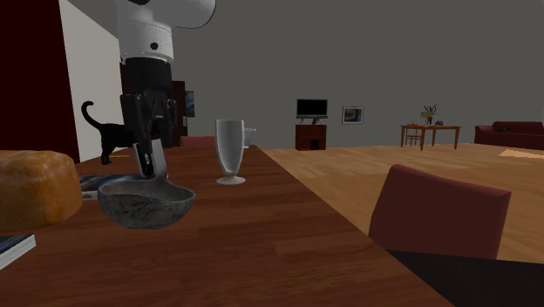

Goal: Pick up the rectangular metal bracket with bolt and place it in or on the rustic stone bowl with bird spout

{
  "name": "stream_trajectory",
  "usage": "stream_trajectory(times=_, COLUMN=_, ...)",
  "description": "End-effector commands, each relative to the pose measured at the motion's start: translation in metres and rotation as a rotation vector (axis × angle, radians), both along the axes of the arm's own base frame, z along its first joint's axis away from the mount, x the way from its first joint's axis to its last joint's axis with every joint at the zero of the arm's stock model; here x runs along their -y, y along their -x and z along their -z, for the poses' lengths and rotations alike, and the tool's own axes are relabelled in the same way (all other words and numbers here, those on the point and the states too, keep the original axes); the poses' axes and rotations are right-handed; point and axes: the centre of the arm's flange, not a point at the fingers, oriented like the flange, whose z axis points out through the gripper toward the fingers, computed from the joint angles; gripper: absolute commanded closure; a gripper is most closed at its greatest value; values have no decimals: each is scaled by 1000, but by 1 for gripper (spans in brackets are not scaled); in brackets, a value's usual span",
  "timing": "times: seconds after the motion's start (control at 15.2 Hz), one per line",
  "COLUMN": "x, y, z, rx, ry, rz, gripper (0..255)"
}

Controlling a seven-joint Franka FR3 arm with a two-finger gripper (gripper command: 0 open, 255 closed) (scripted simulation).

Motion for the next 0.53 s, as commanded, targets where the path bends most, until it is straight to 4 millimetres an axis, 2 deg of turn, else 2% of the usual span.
stream_trajectory(times=0.0, x=0, y=-1, z=10, rx=1, ry=0, rz=0, gripper=255)
stream_trajectory(times=0.46, x=0, y=-1, z=12, rx=1, ry=0, rz=0, gripper=255)
